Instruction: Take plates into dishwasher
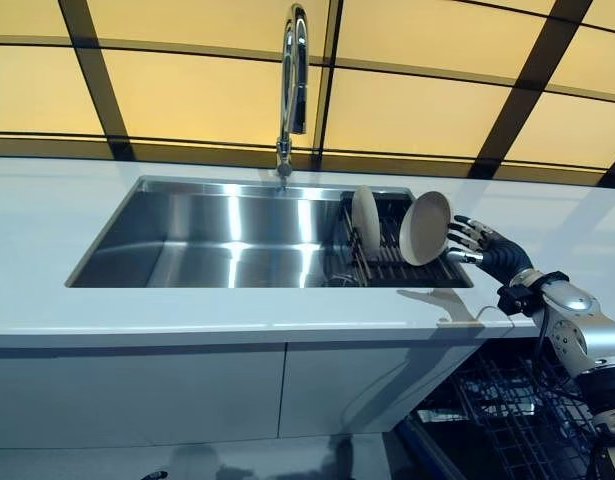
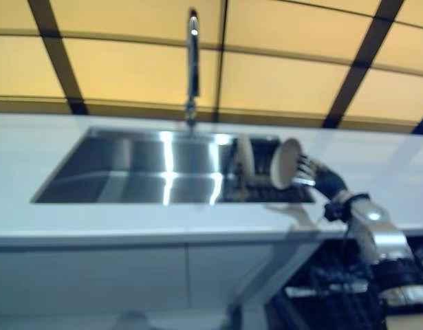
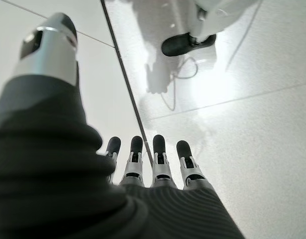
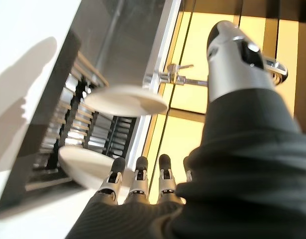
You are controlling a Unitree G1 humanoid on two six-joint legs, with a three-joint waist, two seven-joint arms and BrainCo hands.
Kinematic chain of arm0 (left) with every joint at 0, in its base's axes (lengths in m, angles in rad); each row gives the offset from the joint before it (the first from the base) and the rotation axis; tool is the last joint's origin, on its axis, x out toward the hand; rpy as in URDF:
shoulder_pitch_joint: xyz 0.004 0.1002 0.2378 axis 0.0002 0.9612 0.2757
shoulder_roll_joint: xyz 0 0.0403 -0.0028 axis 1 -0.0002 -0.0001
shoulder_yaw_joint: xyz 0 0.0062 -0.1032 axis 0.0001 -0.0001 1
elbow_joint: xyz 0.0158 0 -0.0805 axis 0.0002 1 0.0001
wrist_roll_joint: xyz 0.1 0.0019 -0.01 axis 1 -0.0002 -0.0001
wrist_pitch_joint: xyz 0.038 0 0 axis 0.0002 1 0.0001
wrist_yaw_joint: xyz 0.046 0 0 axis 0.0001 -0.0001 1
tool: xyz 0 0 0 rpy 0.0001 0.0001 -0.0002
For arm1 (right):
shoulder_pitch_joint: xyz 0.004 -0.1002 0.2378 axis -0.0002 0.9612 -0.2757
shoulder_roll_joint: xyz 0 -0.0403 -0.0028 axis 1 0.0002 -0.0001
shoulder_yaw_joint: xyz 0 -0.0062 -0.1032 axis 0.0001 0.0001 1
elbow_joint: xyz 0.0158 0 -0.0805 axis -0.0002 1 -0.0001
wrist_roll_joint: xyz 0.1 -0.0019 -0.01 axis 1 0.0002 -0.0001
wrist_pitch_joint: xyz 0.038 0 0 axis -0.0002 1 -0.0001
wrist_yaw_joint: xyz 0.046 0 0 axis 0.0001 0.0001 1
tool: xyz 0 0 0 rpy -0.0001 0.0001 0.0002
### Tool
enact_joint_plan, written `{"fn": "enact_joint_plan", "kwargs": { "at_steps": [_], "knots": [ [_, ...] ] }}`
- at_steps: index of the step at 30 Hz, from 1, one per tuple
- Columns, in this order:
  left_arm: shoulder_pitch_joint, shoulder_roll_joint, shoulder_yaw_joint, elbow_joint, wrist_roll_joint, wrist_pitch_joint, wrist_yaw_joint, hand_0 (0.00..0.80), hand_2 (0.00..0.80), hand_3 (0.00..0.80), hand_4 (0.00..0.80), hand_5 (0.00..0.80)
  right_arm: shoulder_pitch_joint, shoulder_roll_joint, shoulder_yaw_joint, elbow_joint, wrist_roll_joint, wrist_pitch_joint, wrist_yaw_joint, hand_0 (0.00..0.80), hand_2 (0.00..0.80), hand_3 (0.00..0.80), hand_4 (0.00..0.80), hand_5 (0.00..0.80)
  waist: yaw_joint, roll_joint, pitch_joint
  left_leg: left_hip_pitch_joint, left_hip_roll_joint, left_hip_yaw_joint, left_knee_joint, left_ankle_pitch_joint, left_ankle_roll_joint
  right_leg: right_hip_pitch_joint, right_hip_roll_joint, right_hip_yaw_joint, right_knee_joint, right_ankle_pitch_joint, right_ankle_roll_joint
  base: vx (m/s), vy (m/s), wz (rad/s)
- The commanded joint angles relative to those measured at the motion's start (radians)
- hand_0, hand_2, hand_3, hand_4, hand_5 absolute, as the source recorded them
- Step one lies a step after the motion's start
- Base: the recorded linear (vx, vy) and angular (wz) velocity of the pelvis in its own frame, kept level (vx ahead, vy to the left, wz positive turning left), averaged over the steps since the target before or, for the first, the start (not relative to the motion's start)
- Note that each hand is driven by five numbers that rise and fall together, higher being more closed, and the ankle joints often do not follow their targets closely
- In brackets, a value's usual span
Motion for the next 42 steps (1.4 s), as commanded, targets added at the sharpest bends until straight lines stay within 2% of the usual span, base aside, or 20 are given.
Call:
{"fn": "enact_joint_plan", "kwargs": {
  "at_steps": [1,3,8,13,19,22,26,30,35,42],
  "knots": [
    [-0.023,0.018,0.0,-0.013,0.008,0.011,-0.01,0.0,0.0,0.0,0.0,0.0,-0.099,-0.045,-0.015,0.034,0.004,-0.034,-0.034,0.0,0.0,0.0,0.0,0.0,0.016,0.012,-0.05,0.023,0.016,0.034,0.002,-0.053,-0.022,0.078,0.015,-0.006,-0.062,0.106,0.005,0.093,-0.021,0.11],
    [-0.018,0.01,-0.003,-0.009,0.001,0.021,-0.007,0.0,0.0,0.0,0.0,0.0,-0.098,-0.048,-0.023,0.045,0.007,-0.029,-0.056,0.0,0.0,0.0,0.0,0.0,0.013,0.013,-0.068,0.028,0.023,0.057,0.002,-0.057,-0.029,0.114,0.016,-0.01,-0.096,0.102,0.0,0.098,-0.02,0.03],
    [-0.017,0.011,-0.001,-0.008,0.0,0.037,-0.01,0.0,0.0,0.0,0.0,0.0,-0.083,-0.035,-0.025,0.036,-0.036,-0.016,-0.099,0.0,0.0,0.0,0.0,0.0,0.011,0.019,-0.08,0.029,0.026,0.068,0.002,-0.063,-0.033,0.133,0.016,-0.008,-0.107,0.091,-0.003,0.051,-0.023,-0.07],
    [-0.038,0.027,-0.007,-0.004,-0.011,0.062,-0.02,0.0,0.0,0.0,0.0,0.0,-0.083,-0.035,-0.006,0.054,-0.072,0.039,-0.16,0.0,0.0,0.0,0.0,0.0,-0.002,0.029,-0.079,0.039,0.031,0.082,0.002,-0.069,-0.036,0.14,0.013,-0.007,-0.107,0.084,-0.003,0.052,-0.004,-0.06],
    [-0.068,0.033,-0.034,-0.005,-0.026,0.093,-0.022,0.0,0.0,0.0,0.0,0.0,-0.126,-0.022,0.009,0.092,-0.071,0.054,-0.252,0.0,0.0,0.0,0.0,0.0,-0.008,0.039,-0.072,0.044,0.034,0.092,0.002,-0.076,-0.038,0.143,0.008,-0.009,-0.108,0.083,0.001,0.045,-0.007,0.0],
    [-0.083,0.032,-0.052,0.004,-0.034,0.105,-0.018,0.0,0.0,0.0,0.0,0.0,-0.166,-0.027,0.023,0.13,-0.086,0.064,-0.281,0.0,0.0,0.0,0.0,0.0,-0.008,0.042,-0.07,0.046,0.033,0.093,0.002,-0.078,-0.037,0.143,0.007,-0.009,-0.107,0.082,0.002,0.053,-0.005,-0.1],
    [-0.092,0.021,-0.075,0.011,-0.041,0.117,-0.01,0.0,0.0,0.0,0.0,0.0,-0.209,-0.027,0.044,0.187,-0.097,0.125,-0.326,0.0,0.0,0.0,0.0,0.0,-0.003,0.045,-0.069,0.046,0.033,0.093,0.002,-0.08,-0.038,0.145,0.004,-0.009,-0.11,0.08,0.003,0.057,-0.003,-0.07],
    [-0.101,0.007,-0.106,0.02,-0.054,0.128,0.001,0.0,0.0,0.0,0.0,0.0,-0.288,-0.028,0.077,0.245,-0.069,0.156,-0.428,0.0,0.0,0.0,0.0,0.0,0.004,0.047,-0.068,0.042,0.033,0.091,0.002,-0.079,-0.039,0.146,0.006,-0.007,-0.114,0.079,0.001,0.067,-0.004,-0.01],
    [-0.112,-0.026,-0.138,0.023,-0.062,0.141,0.031,0.0,0.0,0.0,0.0,0.0,-0.358,-0.006,0.105,0.285,-0.112,0.192,-0.53,0.0,0.0,0.0,0.0,0.0,0.014,0.052,-0.062,0.031,0.032,0.083,0.002,-0.078,-0.038,0.141,0.007,-0.006,-0.118,0.078,0.0,0.022,-0.005,0.01],
    [-0.13,-0.051,-0.171,0.018,-0.087,0.16,0.066,0.0,0.0,0.0,0.0,0.0,-0.448,0.033,0.182,0.313,-0.146,0.248,-0.564,0.0,0.0,0.0,0.0,0.0,0.027,0.06,-0.044,0.014,0.032,0.073,0.002,-0.072,-0.039,0.13,0.005,-0.009,-0.118,0.077,-0.005,0.0,0.0,0.0]
  ]
}}
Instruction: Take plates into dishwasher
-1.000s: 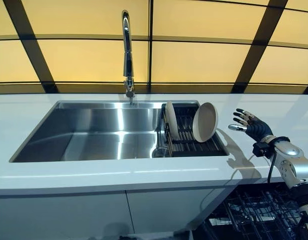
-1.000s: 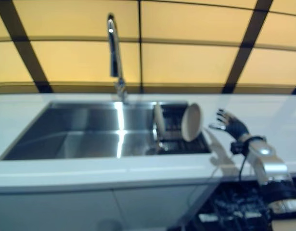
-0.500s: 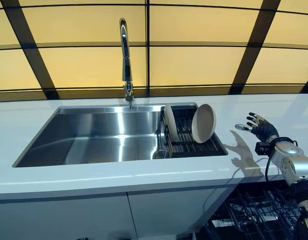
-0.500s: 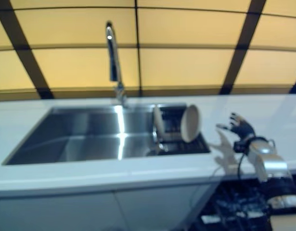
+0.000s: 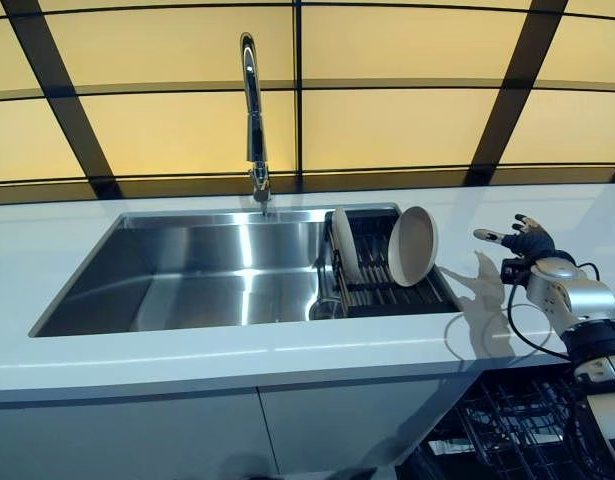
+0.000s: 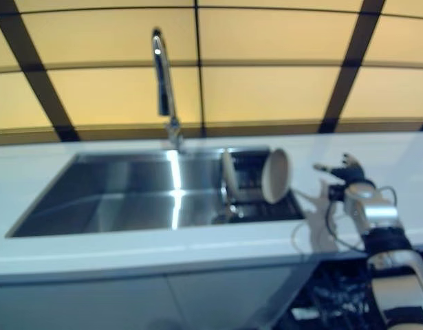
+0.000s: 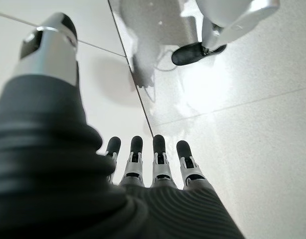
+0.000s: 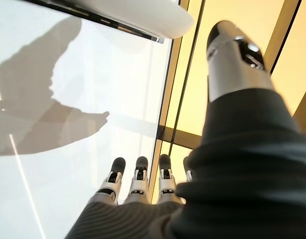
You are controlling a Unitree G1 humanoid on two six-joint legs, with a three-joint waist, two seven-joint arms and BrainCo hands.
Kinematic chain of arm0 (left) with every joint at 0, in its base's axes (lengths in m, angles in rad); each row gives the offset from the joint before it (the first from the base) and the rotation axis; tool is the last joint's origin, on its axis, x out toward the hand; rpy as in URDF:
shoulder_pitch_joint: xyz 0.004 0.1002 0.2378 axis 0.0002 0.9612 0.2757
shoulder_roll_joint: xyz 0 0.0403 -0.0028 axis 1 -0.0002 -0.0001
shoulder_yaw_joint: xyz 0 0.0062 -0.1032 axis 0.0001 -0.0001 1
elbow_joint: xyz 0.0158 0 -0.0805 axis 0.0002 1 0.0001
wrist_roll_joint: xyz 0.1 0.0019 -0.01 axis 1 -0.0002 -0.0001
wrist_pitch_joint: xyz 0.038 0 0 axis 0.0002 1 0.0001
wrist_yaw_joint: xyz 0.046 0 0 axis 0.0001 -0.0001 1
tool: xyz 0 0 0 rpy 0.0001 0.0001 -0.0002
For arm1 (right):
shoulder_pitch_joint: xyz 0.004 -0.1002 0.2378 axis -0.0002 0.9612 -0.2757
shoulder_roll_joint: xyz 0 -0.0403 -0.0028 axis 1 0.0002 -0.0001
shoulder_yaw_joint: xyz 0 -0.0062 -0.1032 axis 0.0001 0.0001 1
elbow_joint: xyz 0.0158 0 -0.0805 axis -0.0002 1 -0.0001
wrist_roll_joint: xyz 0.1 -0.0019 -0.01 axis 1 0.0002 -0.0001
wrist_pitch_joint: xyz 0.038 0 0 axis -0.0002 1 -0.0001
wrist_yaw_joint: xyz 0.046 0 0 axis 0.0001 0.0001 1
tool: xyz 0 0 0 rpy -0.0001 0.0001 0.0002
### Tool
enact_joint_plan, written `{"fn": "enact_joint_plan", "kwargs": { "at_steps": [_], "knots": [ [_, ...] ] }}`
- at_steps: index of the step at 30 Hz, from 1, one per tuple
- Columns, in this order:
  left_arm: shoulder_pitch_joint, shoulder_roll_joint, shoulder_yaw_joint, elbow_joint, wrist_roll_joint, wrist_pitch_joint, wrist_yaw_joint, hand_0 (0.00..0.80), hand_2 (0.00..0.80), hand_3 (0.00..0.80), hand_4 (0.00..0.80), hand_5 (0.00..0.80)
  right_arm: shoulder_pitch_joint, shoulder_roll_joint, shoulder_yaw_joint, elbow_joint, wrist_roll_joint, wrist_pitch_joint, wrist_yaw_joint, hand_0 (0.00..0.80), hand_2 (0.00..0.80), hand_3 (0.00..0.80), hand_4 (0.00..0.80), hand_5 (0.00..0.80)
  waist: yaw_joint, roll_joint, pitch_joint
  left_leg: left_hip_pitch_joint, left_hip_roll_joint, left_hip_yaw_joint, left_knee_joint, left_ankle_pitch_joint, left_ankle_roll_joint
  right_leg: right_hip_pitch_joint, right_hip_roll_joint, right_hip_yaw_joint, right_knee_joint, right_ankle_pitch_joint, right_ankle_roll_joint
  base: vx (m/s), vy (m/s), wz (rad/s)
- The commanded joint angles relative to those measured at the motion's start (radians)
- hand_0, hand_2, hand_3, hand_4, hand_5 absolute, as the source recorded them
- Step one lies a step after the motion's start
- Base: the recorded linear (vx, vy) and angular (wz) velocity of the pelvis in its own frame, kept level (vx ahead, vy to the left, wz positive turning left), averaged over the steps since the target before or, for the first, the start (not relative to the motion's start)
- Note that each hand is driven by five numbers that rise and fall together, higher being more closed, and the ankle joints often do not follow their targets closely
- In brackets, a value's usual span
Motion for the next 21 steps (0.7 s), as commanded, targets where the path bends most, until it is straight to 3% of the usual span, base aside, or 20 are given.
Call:
{"fn": "enact_joint_plan", "kwargs": {
  "at_steps": [1,21],
  "knots": [
    [-0.093,0.001,-0.065,0.042,-0.049,0.018,0.041,0.0,0.0,0.0,0.0,0.0,-0.163,0.003,0.071,0.056,-0.053,0.001,-0.026,0.0,0.0,0.0,0.0,0.0,0.027,-0.028,0.001,-0.057,-0.034,-0.007,-0.001,0.003,0.035,0.023,-0.06,-0.002,0.006,-0.025,0.089,0.0,0.0,0.0],
    [-0.097,-0.028,-0.081,0.031,-0.059,0.053,0.062,0.0,0.0,0.0,0.0,0.0,-0.258,0.071,0.158,0.053,-0.087,0.063,-0.027,0.0,0.0,0.0,0.0,0.0,0.052,-0.029,0.026,-0.064,-0.031,-0.029,-0.001,0.01,0.028,0.039,-0.055,-0.011,0.002,-0.043,0.074,0.018,0.001,0.03]
  ]
}}
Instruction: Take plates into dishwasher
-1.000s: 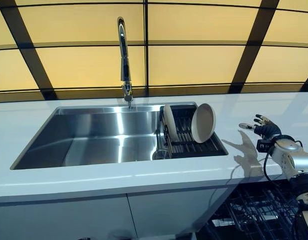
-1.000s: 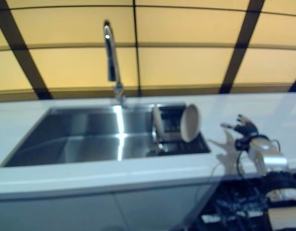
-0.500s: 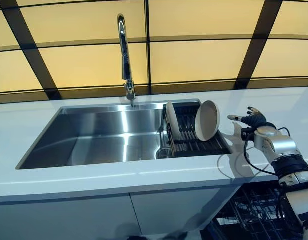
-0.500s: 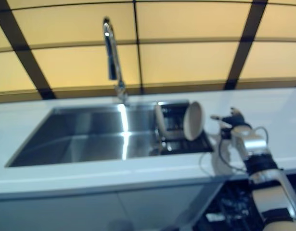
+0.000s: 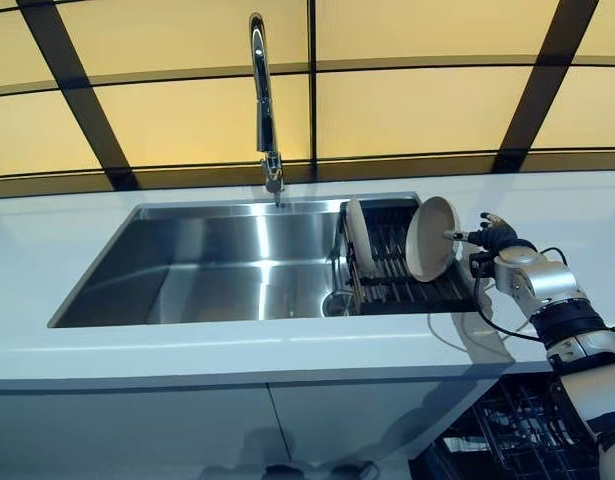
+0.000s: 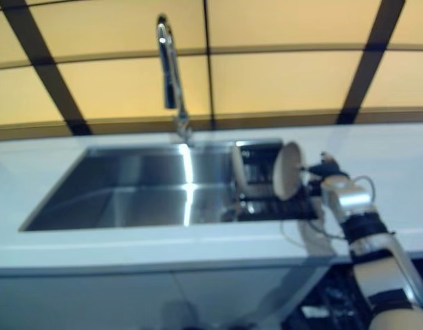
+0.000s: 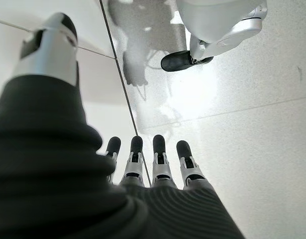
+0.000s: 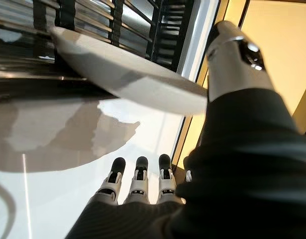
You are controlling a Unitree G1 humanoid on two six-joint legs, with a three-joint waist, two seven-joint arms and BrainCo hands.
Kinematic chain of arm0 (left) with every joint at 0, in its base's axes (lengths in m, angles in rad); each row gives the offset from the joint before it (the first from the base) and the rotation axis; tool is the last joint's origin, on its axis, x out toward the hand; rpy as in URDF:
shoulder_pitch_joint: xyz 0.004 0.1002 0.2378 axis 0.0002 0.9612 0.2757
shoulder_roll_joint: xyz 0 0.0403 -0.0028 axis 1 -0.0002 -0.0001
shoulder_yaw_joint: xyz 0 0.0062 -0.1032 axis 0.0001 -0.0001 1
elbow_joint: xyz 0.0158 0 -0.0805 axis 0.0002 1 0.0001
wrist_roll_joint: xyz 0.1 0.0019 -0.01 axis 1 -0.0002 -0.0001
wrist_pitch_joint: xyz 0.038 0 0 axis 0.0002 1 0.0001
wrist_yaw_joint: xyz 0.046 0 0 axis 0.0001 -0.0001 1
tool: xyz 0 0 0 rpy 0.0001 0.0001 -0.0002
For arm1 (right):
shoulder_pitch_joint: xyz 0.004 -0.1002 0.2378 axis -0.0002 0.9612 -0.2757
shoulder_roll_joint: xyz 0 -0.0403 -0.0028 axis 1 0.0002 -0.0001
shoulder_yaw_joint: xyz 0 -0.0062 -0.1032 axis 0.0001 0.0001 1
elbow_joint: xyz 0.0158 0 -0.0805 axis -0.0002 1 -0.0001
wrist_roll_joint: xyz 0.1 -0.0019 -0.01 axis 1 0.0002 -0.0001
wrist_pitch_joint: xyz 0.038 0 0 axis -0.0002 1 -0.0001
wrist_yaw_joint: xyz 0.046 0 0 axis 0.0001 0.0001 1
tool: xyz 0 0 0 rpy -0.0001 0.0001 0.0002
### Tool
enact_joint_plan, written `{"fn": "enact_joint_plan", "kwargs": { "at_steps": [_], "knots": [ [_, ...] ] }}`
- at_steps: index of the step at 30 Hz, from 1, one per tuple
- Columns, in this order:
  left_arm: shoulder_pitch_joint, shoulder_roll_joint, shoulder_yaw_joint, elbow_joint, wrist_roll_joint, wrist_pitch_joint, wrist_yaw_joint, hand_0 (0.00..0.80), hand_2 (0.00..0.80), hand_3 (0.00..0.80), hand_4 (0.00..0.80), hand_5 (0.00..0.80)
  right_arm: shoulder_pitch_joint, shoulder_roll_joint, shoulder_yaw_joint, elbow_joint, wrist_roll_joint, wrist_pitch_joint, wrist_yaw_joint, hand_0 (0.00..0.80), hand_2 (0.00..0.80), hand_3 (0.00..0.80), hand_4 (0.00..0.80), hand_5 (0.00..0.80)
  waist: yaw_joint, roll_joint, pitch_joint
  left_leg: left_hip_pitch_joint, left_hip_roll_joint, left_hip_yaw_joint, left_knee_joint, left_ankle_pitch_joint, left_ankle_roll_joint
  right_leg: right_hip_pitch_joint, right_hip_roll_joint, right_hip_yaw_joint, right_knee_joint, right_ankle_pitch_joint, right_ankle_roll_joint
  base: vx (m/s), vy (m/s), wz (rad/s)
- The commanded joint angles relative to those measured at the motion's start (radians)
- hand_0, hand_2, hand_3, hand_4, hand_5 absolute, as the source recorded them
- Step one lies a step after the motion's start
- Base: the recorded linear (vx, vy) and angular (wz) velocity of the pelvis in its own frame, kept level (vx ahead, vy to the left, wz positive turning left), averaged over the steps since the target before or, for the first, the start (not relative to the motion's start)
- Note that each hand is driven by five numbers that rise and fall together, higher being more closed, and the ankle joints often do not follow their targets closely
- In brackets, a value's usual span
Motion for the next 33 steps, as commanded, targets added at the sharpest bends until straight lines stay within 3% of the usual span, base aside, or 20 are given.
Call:
{"fn": "enact_joint_plan", "kwargs": {
  "at_steps": [1,10,33],
  "knots": [
    [-0.077,0.028,-0.065,0.032,-0.021,0.01,0.023,0.0,0.0,0.0,0.0,0.0,-0.15,-0.009,0.052,0.02,-0.037,-0.022,-0.016,0.0,0.0,0.0,0.0,0.0,0.023,-0.057,0.0,-0.044,-0.031,-0.003,-0.002,0.008,0.028,0.048,-0.054,0.015,0.003,-0.041,0.076,0.038,0.005,0.02],
    [-0.082,0.023,-0.066,0.041,-0.026,0.025,0.027,0.0,0.0,0.0,0.0,0.0,-0.159,0.015,0.068,-0.014,-0.039,-0.009,-0.021,0.0,0.0,0.0,0.0,0.0,0.022,-0.06,0.0,-0.036,-0.03,-0.002,-0.002,0.006,0.027,0.057,-0.053,0.022,0.003,-0.046,0.074,0.019,0.004,0.0],
    [-0.105,0.018,-0.075,0.043,-0.052,0.041,0.043,0.0,0.0,0.0,0.0,0.0,-0.223,0.018,0.137,0.113,-0.112,0.149,0.016,0.0,0.0,0.0,0.0,0.0,0.034,-0.064,0.019,-0.033,-0.029,-0.004,-0.002,0.004,0.027,0.065,-0.056,0.026,0.003,-0.049,0.074,0.013,0.003,0.0]
  ]
}}
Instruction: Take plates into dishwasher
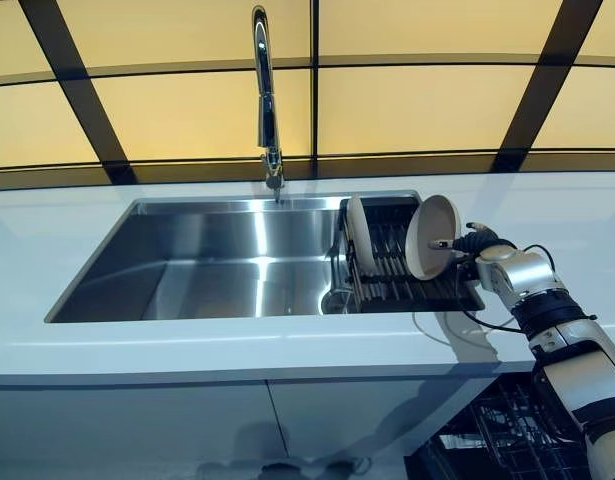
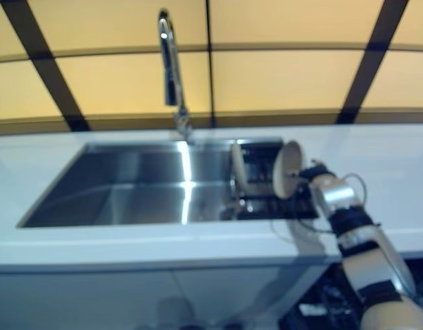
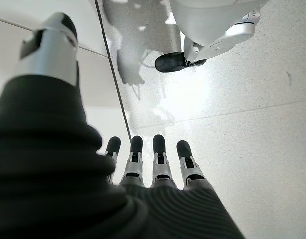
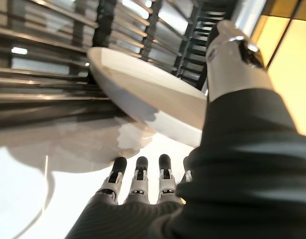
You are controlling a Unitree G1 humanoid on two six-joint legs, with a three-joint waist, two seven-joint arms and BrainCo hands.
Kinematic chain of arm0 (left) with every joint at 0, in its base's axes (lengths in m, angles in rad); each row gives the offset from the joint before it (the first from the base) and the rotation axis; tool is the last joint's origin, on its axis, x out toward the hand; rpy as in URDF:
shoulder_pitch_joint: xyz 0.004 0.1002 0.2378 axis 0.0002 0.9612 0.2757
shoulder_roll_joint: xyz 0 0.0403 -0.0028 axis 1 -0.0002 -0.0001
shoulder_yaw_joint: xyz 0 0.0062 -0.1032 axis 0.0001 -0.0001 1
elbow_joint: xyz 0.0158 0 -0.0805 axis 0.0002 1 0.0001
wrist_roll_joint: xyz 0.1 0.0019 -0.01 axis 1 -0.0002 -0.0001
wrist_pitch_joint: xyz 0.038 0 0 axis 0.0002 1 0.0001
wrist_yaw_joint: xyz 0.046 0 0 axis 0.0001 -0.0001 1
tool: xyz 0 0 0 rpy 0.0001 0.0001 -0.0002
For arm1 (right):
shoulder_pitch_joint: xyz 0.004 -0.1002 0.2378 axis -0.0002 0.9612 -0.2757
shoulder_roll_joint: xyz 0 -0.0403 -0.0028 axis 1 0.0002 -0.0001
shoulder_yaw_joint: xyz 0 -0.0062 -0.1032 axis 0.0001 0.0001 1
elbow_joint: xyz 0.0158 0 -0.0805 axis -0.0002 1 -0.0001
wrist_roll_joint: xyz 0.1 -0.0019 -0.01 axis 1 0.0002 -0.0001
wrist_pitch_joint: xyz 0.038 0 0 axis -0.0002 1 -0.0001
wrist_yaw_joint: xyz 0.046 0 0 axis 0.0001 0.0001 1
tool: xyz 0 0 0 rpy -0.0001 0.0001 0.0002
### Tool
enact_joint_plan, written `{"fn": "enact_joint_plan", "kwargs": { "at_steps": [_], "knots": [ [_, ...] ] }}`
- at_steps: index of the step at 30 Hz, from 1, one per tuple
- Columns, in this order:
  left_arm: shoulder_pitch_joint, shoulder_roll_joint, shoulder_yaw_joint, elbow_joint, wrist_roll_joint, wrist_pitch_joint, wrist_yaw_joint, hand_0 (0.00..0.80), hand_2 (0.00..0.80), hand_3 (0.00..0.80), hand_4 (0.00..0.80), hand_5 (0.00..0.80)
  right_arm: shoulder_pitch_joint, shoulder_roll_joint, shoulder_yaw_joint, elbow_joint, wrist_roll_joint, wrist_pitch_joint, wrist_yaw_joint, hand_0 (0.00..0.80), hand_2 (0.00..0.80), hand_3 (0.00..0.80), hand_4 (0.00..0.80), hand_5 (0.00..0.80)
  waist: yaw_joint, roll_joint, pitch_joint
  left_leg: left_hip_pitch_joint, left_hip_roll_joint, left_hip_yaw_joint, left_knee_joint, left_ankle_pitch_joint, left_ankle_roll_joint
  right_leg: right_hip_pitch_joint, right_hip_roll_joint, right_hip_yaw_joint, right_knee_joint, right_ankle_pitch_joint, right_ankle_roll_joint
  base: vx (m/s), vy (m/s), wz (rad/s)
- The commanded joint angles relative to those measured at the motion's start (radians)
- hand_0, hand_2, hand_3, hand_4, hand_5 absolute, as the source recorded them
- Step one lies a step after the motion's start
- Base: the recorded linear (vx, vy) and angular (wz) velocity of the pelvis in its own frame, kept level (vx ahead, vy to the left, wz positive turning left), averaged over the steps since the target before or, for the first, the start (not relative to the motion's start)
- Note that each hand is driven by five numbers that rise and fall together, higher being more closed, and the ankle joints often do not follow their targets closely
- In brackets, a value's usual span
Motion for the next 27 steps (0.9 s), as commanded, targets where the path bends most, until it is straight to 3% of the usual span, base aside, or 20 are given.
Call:
{"fn": "enact_joint_plan", "kwargs": {
  "at_steps": [1,20,21,22,23,27],
  "knots": [
    [-0.093,0.021,-0.075,0.038,-0.025,0.005,0.019,0.0,0.0,0.0,0.0,0.0,-0.158,-0.01,0.063,0.088,-0.039,0.007,0.014,0.0,0.0,0.0,0.0,0.0,0.031,-0.048,0.0,-0.038,-0.03,-0.005,-0.003,0.004,0.027,0.055,-0.056,0.026,0.003,-0.048,0.074,0.0,0.0,0.0],
    [-0.14,0.009,-0.068,0.007,-0.121,0.054,0.067,0.0,0.0,0.0,0.0,0.0,-0.221,-0.01,0.106,0.136,-0.043,0.035,0.057,0.0,0.0,0.0,0.0,0.0,0.033,-0.038,0.049,-0.064,-0.031,-0.02,-0.003,0.017,0.025,0.033,-0.058,0.03,0.004,-0.043,0.073,-0.004,0.009,0.0],
    [-0.146,0.009,-0.067,0.009,-0.127,0.056,0.069,0.0,0.0,0.0,0.0,0.0,-0.228,-0.01,0.106,0.142,-0.046,0.03,0.062,0.182,0.182,0.182,0.182,0.182,0.034,-0.037,0.055,-0.069,-0.031,-0.021,-0.003,0.019,0.025,0.028,-0.058,0.03,0.004,-0.043,0.073,-0.071,0.018,0.0],
    [-0.15,0.007,-0.066,0.01,-0.138,0.059,0.072,0.0,0.0,0.0,0.0,0.0,-0.238,-0.011,0.11,0.15,-0.06,0.026,0.073,0.665,0.665,0.665,0.665,0.665,0.035,-0.036,0.06,-0.075,-0.03,-0.024,-0.003,0.021,0.024,0.023,-0.058,0.031,0.005,-0.042,0.073,-0.092,0.018,0.01],
    [-0.151,0.006,-0.064,0.01,-0.14,0.059,0.075,0.0,0.0,0.0,0.0,0.0,-0.244,-0.012,0.116,0.154,-0.064,0.021,0.074,0.8,0.8,0.8,0.8,0.8,0.037,-0.035,0.064,-0.079,-0.03,-0.026,-0.003,0.023,0.024,0.02,-0.057,0.032,0.005,-0.041,0.072,-0.102,0.014,0.03],
    [-0.152,0.016,-0.058,-0.004,-0.144,0.064,0.084,0.0,0.0,0.0,0.0,0.0,-0.275,-0.031,0.141,0.163,-0.061,0.011,0.079,0.8,0.8,0.8,0.8,0.8,0.044,-0.036,0.079,-0.095,-0.027,-0.034,-0.003,0.028,0.021,0.008,-0.056,0.027,0.004,-0.041,0.074,-0.08,-0.002,0.02]
  ]
}}
